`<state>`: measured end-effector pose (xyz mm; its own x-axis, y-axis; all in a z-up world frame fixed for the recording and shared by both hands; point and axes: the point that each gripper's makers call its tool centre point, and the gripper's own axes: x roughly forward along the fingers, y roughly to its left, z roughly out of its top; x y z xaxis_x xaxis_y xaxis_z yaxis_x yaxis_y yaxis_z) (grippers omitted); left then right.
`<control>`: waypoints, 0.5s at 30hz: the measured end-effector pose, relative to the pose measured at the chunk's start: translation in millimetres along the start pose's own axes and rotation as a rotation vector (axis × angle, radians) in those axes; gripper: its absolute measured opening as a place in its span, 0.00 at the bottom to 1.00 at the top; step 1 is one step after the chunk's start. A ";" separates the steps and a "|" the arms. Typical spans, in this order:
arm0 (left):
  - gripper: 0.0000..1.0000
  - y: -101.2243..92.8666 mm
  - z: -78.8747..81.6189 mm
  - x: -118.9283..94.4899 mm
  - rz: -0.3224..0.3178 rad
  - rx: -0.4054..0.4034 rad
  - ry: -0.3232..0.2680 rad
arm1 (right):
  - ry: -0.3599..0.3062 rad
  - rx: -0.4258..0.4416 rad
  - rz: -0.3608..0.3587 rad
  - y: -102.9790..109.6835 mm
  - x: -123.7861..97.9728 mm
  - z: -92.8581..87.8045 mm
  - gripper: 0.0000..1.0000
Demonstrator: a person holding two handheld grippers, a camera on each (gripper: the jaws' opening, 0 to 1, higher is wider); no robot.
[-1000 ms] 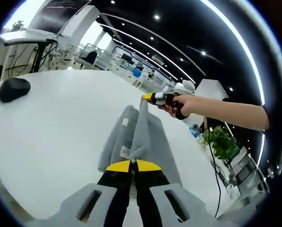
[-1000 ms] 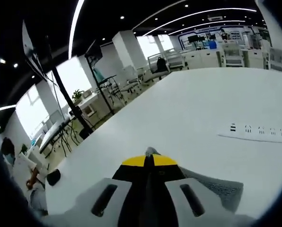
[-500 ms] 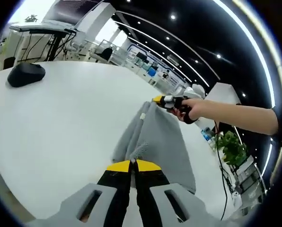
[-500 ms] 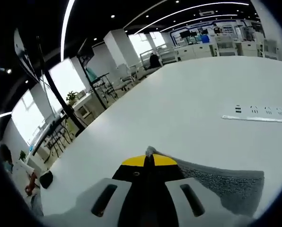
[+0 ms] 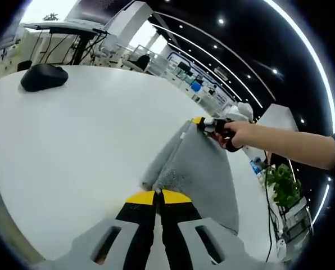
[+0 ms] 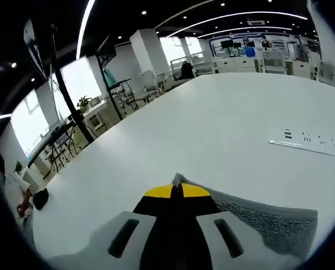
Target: Fold the towel on the table until its edges align and the towel forms a compact rectangular stack.
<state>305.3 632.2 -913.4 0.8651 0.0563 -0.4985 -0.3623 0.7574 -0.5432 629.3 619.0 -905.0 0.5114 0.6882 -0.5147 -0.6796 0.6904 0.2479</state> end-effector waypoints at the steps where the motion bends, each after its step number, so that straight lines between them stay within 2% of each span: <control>1: 0.02 0.1 -0.7 -1.1 0.002 0.028 0.014 | 0.016 -0.042 0.008 2.1 0.3 -0.4 0.03; 2: 0.02 -0.5 -1.2 -1.7 -0.003 0.092 0.038 | 0.034 -0.096 0.029 5.0 3.4 -1.2 0.05; 3: 0.02 -2.3 -1.5 -2.8 -0.007 0.137 0.060 | 0.064 -0.211 0.060 10.0 4.7 -2.1 0.07; 4: 0.03 -2.9 -0.1 -2.6 -0.006 0.175 0.071 | 0.079 -0.241 0.064 7.2 11.7 1.5 0.09; 5: 0.03 -5.7 0.2 -1.8 -0.015 0.240 0.096 | 0.086 -0.243 0.064 9.1 10.2 2.0 0.12; 8: 0.05 -8.1 3.9 0.0 -0.028 0.347 0.120 | 0.081 -0.215 0.074 12.6 8.5 0.8 0.19; 9: 0.08 -7.5 4.6 -0.1 -0.026 0.390 0.129 | 0.083 -0.202 0.068 12.2 6.1 1.0 0.20; 10: 0.13 -3.9 6.2 -2.0 -0.002 0.473 0.152 | 0.080 -0.195 0.058 11.9 3.7 1.7 0.21; 11: 0.16 -5.3 8.1 -3.4 0.003 0.506 0.156 | 0.075 -0.203 0.051 11.2 1.8 3.1 0.24; 13: 0.17 -10.8 11.5 -3.6 -0.039 0.525 0.144 | 0.073 -0.209 0.050 10.5 -2.0 3.9 0.29; 15: 0.18 -15.2 17.8 -4.7 -0.045 0.565 0.134 | 0.075 -0.205 0.048 8.2 -9.6 3.7 0.30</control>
<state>312.9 632.0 -890.8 0.8107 -0.0393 -0.5841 -0.0527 0.9888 -0.1396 620.7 618.9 -895.0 0.4405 0.6957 -0.5674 -0.7992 0.5918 0.1053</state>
